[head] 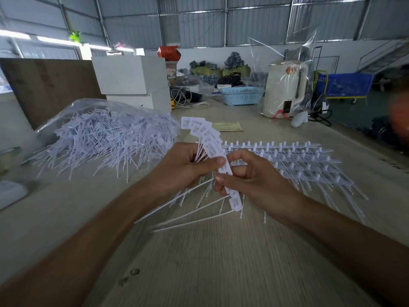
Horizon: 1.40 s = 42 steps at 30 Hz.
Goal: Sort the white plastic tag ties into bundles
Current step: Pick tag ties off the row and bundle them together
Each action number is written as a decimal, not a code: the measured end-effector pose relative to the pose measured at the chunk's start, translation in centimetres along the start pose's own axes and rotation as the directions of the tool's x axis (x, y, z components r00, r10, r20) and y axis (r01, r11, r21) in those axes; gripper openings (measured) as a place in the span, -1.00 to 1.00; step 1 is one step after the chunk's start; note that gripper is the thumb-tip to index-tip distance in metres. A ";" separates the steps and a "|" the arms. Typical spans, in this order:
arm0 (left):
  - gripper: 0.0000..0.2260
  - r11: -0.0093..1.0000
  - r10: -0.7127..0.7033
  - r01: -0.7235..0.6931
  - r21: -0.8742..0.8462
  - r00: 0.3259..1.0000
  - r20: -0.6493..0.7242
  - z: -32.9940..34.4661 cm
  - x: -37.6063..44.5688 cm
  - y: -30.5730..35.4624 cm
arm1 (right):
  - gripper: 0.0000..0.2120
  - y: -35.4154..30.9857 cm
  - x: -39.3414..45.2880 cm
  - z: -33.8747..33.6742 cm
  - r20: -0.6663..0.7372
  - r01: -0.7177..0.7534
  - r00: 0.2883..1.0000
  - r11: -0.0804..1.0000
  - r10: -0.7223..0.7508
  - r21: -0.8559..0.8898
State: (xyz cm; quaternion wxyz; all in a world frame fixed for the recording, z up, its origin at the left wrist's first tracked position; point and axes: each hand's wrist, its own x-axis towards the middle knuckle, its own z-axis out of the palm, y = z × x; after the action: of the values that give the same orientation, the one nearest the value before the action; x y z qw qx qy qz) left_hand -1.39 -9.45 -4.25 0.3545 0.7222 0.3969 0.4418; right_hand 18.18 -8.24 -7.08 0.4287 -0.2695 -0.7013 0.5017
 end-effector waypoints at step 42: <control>-0.62 0.996 -0.049 0.019 0.086 0.931 0.362 -1.7 -1.0 1.0 | -0.74 -0.8 -0.1 -1.3 0.430 0.164 0.903 0.923 0.003 -0.349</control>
State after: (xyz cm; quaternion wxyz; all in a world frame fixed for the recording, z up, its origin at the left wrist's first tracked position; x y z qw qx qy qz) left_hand -2.95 -10.51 -3.12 0.3999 0.7982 0.3546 0.2780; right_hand 19.42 -7.99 -6.21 0.2276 -0.2022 -0.8711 0.3853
